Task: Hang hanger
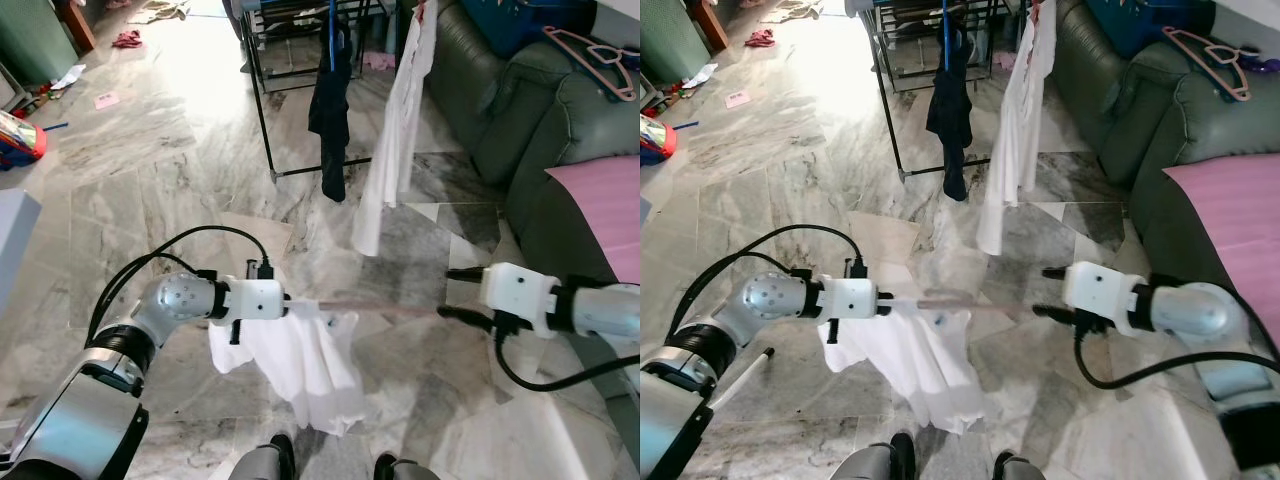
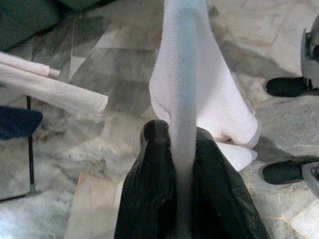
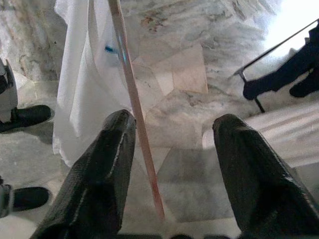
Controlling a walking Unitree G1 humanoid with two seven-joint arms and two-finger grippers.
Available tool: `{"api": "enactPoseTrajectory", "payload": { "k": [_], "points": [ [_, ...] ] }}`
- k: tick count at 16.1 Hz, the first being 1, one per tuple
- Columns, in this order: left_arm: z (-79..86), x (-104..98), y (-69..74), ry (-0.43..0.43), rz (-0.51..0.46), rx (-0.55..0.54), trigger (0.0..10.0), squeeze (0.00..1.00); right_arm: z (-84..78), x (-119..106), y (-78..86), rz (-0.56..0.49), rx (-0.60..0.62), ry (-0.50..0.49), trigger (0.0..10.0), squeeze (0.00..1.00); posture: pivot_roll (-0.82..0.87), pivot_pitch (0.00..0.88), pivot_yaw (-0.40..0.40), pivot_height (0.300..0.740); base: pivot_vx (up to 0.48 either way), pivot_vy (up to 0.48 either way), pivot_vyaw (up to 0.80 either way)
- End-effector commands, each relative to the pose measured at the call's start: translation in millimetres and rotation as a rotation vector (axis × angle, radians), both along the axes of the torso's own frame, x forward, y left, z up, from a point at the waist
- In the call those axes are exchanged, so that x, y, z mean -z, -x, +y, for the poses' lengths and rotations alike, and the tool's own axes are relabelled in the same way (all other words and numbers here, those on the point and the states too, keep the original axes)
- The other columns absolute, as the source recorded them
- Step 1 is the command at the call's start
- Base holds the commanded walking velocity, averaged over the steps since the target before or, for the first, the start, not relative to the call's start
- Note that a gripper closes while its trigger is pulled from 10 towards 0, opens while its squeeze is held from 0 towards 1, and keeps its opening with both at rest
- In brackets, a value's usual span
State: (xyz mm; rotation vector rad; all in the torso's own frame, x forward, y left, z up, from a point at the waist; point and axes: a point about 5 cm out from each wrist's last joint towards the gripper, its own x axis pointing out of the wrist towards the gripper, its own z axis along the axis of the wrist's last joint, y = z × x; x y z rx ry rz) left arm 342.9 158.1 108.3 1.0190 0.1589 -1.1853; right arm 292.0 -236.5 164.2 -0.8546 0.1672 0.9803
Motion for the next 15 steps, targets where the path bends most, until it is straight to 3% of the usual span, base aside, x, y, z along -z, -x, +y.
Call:
{"api": "enactPoseTrajectory", "payload": {
  "k": [1,4,8,10,12,13,14,15],
  "points": [
    [13.5,-1.5,-2.2,0.024,0.001,-0.081,0.0,0.0,-0.7,-5.9,2.4,-0.018,0.013,-0.043,10.0,1.0,-0.05,0.213,0.09,0.74,0.0,0.0,0.0],
    [22.1,-14.3,-12.3,0.119,-0.045,-0.21,0.0,0.0,-6.3,-11.3,-11.8,-0.196,0.225,-0.18,10.0,1.0,-0.04,0.223,0.09,0.74,0.0,0.0,0.0],
    [25.7,-18.7,-16.7,0.195,-0.09,-0.3,0.0,0.0,-13.2,-13.1,-14.3,-0.414,0.474,-0.39,10.0,1.0,-0.03,0.228,0.087,0.74,0.0,0.0,0.0],
    [27.7,-20.3,-17.5,0.198,-0.101,-0.312,0.0,0.0,-12.3,-14.3,-13.5,-0.459,0.518,-0.422,10.0,1.0,-0.02,0.229,0.086,0.74,0.0,0.0,0.0],
    [29.1,-29.7,-22.2,0.255,-0.113,-0.345,0.0,0.0,-6.4,0.3,-13.4,-0.403,0.614,-0.529,10.0,1.0,-0.02,0.228,0.085,0.74,0.0,0.0,0.0],
    [25.8,-37.2,-25.2,0.318,-0.111,-0.35,0.0,0.0,-4.2,10.7,-13.4,-0.36,0.676,-0.591,10.0,0.0,-0.02,0.229,0.086,0.74,0.0,0.0,0.0],
    [22.0,-42.2,-26.7,0.355,-0.108,-0.337,0.0,0.0,-5.0,16.0,-13.8,-0.353,0.731,-0.618,10.0,0.0,-0.02,0.23,0.084,0.74,0.0,0.0,0.0],
    [12.0,-51.5,-28.2,0.42,-0.097,-0.288,0.0,0.0,-7.6,29.5,-16.1,-0.326,0.862,-0.641,10.0,0.0,-0.02,0.232,0.081,0.74,0.0,0.0,0.0]
  ]
}}
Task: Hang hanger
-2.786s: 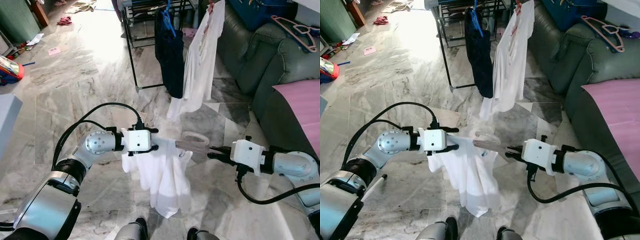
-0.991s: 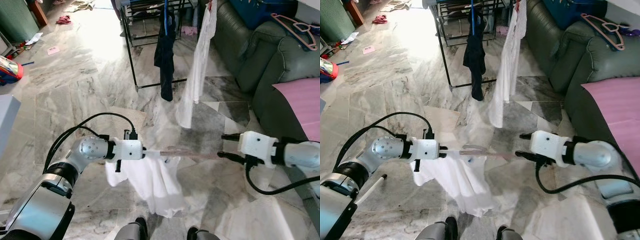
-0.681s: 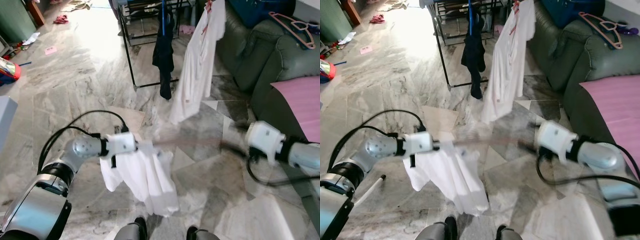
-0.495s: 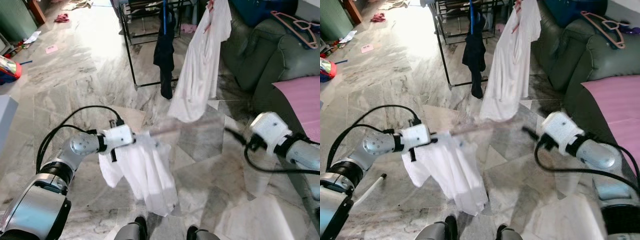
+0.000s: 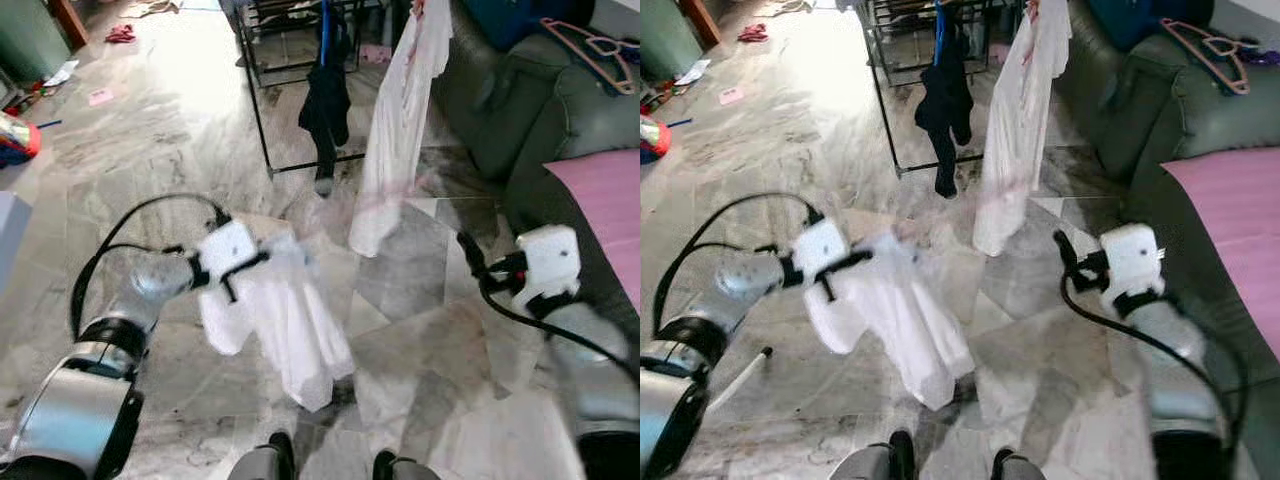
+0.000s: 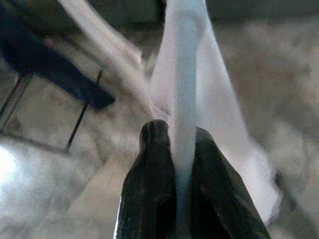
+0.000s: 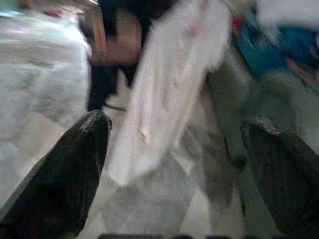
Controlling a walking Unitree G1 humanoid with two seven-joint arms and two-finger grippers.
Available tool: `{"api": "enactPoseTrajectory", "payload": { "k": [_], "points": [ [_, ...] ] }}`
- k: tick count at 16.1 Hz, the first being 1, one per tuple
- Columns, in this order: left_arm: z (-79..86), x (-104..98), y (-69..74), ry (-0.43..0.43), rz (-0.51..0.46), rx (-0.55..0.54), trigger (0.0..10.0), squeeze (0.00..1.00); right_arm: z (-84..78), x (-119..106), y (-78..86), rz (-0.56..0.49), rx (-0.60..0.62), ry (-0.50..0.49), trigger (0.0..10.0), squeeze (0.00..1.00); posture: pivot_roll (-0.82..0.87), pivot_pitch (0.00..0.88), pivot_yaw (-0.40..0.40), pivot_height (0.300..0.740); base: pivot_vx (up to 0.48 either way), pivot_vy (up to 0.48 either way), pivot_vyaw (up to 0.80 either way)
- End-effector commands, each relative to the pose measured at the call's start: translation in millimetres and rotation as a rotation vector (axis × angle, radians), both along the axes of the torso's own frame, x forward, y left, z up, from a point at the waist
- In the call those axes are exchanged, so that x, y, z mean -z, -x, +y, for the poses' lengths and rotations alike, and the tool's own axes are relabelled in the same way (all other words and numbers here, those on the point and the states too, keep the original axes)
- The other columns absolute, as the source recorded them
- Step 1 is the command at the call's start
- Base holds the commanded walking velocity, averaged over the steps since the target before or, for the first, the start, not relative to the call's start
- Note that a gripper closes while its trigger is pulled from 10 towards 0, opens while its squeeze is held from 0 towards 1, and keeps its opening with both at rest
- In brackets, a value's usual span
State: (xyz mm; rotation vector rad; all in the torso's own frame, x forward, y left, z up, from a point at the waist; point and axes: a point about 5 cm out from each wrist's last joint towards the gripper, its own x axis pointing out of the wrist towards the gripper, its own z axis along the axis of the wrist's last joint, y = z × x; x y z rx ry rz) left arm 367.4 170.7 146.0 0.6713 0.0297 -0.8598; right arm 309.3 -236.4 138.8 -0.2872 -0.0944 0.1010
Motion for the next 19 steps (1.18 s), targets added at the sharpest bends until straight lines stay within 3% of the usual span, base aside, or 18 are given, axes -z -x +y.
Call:
{"api": "enactPoseTrajectory", "payload": {
  "k": [1,2,4,6,7,8,9,10,13,17,19],
  "points": [
    [-6.3,-16.9,-3.2,0.053,-0.045,0.045,0.0,0.0,-4.4,11.1,0.7,0.051,0.053,-0.083,10.0,0.0,-0.02,0.233,0.08,0.74,0.0,0.0,0.0],
    [-11.3,-19.9,-3.0,0.079,-0.048,0.07,0.0,0.0,-2.6,16.8,0.5,0.071,0.066,-0.115,10.0,0.0,-0.01,0.235,0.078,0.74,0.0,0.0,0.0],
    [-19.1,-25.0,-2.1,0.113,-0.05,0.116,0.0,0.0,-0.3,24.5,-2.2,0.084,0.115,-0.053,10.0,0.0,-0.01,0.237,0.074,0.74,0.0,0.0,0.0],
    [-24.9,-29.8,-0.5,0.148,-0.037,0.161,0.0,0.0,4.4,27.7,-4.4,0.066,0.097,-0.097,10.0,0.0,0.0,0.236,0.071,0.74,0.0,0.0,0.0],
    [-29.5,-33.1,1.8,0.163,-0.021,0.207,0.0,0.0,11.2,37.3,-0.6,0.129,-0.03,-0.13,10.0,0.95,0.0,0.235,0.067,0.74,0.0,0.0,0.0],
    [-32.7,-35.1,4.1,0.162,-0.005,0.25,0.0,0.0,17.1,42.0,6.2,0.146,-0.153,-0.142,10.0,1.0,0.01,0.235,0.067,0.74,0.0,0.0,0.0],
    [-34.0,-38.2,5.0,0.163,0.002,0.277,0.0,0.0,20.4,46.5,13.4,0.174,-0.253,-0.095,10.0,1.0,0.01,0.234,0.067,0.74,0.0,0.0,0.0],
    [-35.1,-45.9,5.0,0.172,-0.002,0.301,0.0,0.0,21.7,56.1,24.1,0.257,-0.386,-0.04,10.0,0.0,0.01,0.236,0.067,0.74,0.0,0.0,0.0],
    [-38.9,-63.7,6.0,0.211,0.002,0.352,0.0,0.0,12.9,67.2,36.6,0.363,-0.523,0.109,10.0,0.0,0.01,0.239,0.07,0.74,0.0,0.0,0.0],
    [-48.3,-75.6,15.0,0.244,0.037,0.451,0.0,0.0,-3.0,62.7,31.4,0.38,-0.541,0.211,10.0,0.0,0.01,0.246,0.076,0.74,0.0,0.0,0.0],
    [-53.5,-81.1,27.3,0.263,0.108,0.546,0.0,0.0,-9.0,56.8,26.7,0.363,-0.557,0.274,10.0,0.0,0.02,0.257,0.08,0.74,0.0,0.0,0.0]
  ]
}}
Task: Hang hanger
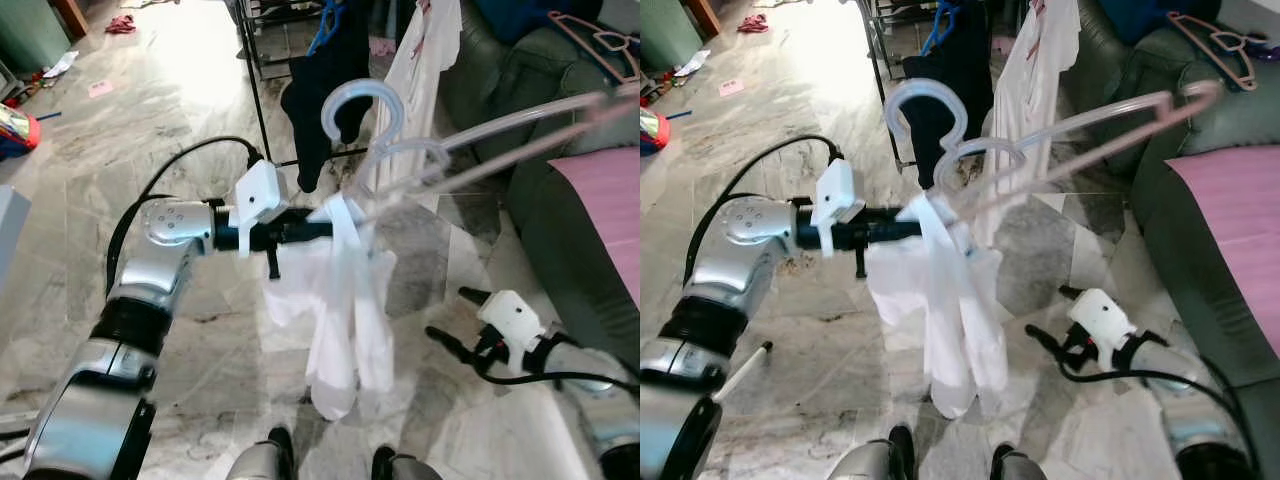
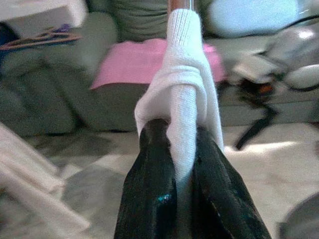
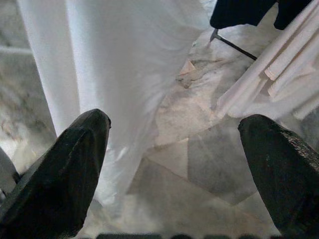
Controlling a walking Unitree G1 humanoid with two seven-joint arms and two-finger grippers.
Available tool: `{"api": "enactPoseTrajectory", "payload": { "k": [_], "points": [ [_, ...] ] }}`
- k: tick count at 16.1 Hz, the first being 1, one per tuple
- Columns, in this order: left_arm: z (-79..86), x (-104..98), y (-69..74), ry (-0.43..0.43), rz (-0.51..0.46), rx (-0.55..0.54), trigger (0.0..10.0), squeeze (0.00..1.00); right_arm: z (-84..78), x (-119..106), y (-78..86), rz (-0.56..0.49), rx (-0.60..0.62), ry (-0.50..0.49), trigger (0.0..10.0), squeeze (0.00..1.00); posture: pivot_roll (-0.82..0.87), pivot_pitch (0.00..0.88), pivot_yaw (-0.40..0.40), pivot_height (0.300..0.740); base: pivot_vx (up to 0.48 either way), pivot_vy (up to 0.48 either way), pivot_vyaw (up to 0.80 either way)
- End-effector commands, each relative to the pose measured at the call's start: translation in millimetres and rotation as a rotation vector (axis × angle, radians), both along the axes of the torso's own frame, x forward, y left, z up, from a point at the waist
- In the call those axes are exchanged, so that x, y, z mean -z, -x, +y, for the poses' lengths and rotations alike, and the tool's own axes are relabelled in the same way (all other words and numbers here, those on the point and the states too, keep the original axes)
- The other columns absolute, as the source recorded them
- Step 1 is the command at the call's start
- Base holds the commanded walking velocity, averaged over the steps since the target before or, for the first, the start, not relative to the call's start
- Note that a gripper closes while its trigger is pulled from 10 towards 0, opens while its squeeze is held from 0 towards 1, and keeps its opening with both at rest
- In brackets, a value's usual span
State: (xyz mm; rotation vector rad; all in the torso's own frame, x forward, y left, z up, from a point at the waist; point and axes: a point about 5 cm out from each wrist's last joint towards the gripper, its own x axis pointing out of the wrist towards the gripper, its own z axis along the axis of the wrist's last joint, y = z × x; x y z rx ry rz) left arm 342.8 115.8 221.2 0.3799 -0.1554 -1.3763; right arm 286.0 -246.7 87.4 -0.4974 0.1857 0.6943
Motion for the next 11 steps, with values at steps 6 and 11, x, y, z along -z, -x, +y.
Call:
{"api": "enactPoseTrajectory", "payload": {
  "k": [6,11],
  "points": [
    [-13.0,-22.7,24.5,0.032,0.042,0.17,0.0,0.0,3.7,-5.2,-6.3,-0.004,-0.101,0.039,10.0,0.0,0.03,0.269,0.083,0.74,0.0,0.0,0.0],
    [-19.8,-31.6,37.6,0.046,0.065,0.22,0.0,0.0,-4.1,-10.3,-15.7,-0.005,-0.107,0.095,10.0,0.0,0.03,0.277,0.084,0.74,0.0,0.0,0.0]
  ]
}}
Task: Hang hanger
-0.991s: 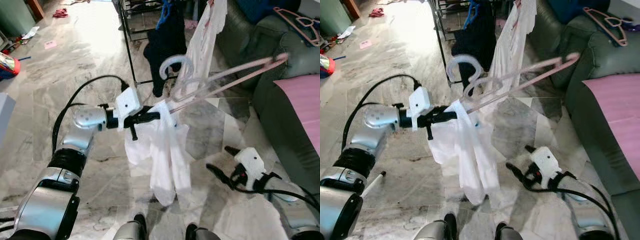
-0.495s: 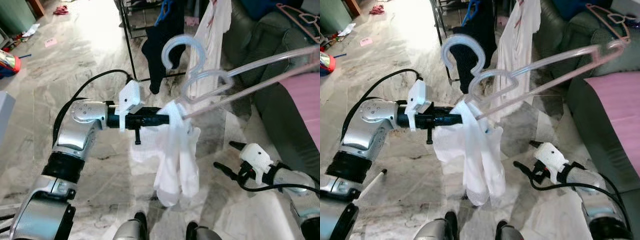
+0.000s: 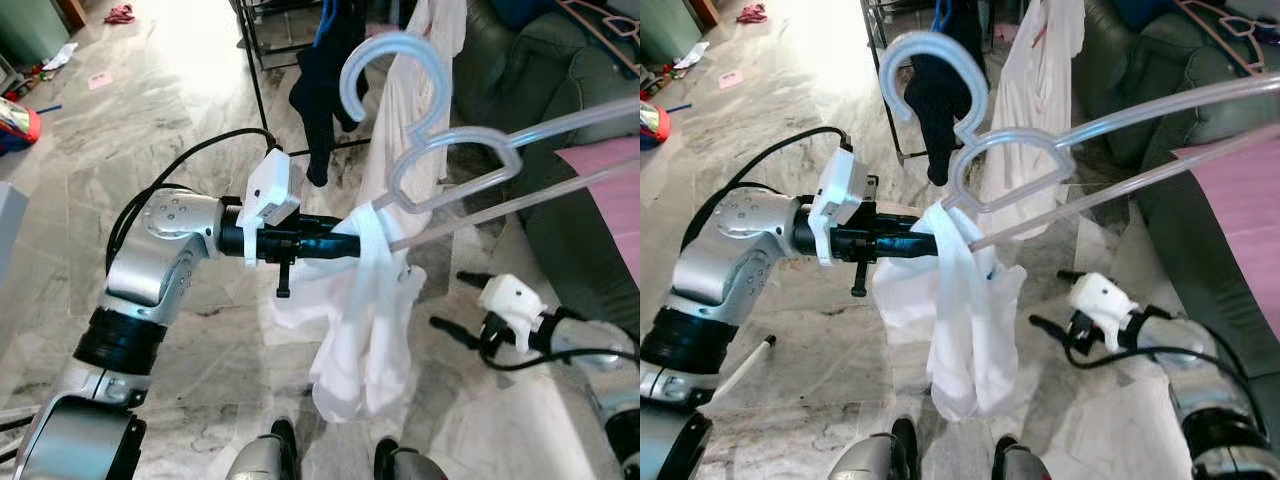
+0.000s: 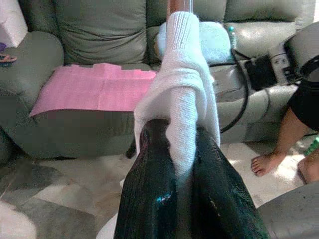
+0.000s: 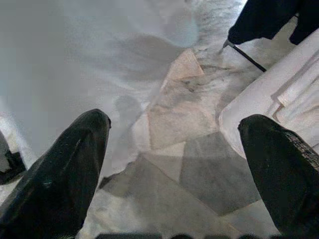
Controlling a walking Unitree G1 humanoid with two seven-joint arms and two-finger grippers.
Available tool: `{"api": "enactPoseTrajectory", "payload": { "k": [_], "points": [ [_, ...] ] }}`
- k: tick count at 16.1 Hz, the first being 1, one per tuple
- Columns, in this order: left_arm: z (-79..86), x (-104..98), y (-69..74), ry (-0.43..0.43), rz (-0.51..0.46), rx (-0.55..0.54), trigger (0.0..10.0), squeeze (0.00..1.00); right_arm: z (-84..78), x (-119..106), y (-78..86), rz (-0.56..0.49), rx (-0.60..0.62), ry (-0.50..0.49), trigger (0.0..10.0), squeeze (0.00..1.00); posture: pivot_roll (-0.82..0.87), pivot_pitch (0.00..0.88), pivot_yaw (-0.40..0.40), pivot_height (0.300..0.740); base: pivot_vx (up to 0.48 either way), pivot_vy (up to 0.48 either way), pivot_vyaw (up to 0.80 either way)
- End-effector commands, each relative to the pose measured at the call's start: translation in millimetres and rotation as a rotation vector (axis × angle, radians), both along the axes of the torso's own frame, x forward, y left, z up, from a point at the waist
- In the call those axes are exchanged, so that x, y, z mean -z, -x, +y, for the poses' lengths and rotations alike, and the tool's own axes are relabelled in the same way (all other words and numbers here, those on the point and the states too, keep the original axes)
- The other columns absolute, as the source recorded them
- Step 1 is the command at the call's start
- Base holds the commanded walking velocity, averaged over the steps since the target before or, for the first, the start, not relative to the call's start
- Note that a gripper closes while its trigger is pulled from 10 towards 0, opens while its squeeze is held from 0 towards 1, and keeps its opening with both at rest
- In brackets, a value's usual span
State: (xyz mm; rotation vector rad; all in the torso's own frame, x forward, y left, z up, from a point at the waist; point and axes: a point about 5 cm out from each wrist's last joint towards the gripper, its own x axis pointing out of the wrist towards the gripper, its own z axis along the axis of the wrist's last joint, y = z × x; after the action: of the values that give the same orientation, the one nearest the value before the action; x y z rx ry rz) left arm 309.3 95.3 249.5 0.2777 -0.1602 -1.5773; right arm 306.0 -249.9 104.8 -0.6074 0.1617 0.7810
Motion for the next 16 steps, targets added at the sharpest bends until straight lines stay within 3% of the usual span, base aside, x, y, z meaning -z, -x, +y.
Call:
{"api": "enactPoseTrajectory", "payload": {
  "k": [1,3,6,7,8,10,16],
  "points": [
    [-0.2,-4.5,6.1,0.007,-0.011,0.029,0.0,0.0,0.5,8.3,1.9,0.032,0.004,0.005,10.0,0.0,0.03,0.281,0.086,0.74,0.0,0.0,0.0],
    [-2.5,-8.9,10.1,0.018,-0.004,0.048,0.0,0.0,5.9,11.4,-3.4,0.037,0.021,-0.006,10.0,0.0,0.04,0.284,0.086,0.74,0.0,0.0,0.0],
    [-4.7,-12.5,13.5,0.018,-0.014,0.057,0.0,0.0,29.5,13.7,-13.7,0.055,-0.008,-0.078,10.0,0.0,0.06,0.284,0.086,0.74,0.0,0.0,0.0],
    [-4.9,-14.2,14.8,0.021,-0.013,0.056,0.0,0.0,46.1,13.9,-17.4,0.075,-0.06,-0.12,6.1,0.0,0.07,0.284,0.083,0.74,0.0,0.0,0.0],
    [-5.0,-14.5,15.6,0.019,-0.015,0.055,0.0,0.0,54.1,14.0,-18.8,0.088,-0.086,-0.142,0.0,0.0,0.07,0.284,0.082,0.74,0.0,0.0,0.0],
    [-5.2,-15.0,16.5,0.02,-0.015,0.053,0.0,0.0,61.6,16.4,-19.3,0.107,-0.114,-0.137,0.0,0.0,0.08,0.284,0.078,0.74,0.0,0.0,0.0],
    [-2.6,-16.1,17.1,0.023,-0.013,0.031,0.0,0.0,57.3,14.1,-23.7,0.083,-0.062,-0.161,0.0,0.0,0.08,0.278,0.074,0.74,0.0,0.0,0.0]
  ]
}}
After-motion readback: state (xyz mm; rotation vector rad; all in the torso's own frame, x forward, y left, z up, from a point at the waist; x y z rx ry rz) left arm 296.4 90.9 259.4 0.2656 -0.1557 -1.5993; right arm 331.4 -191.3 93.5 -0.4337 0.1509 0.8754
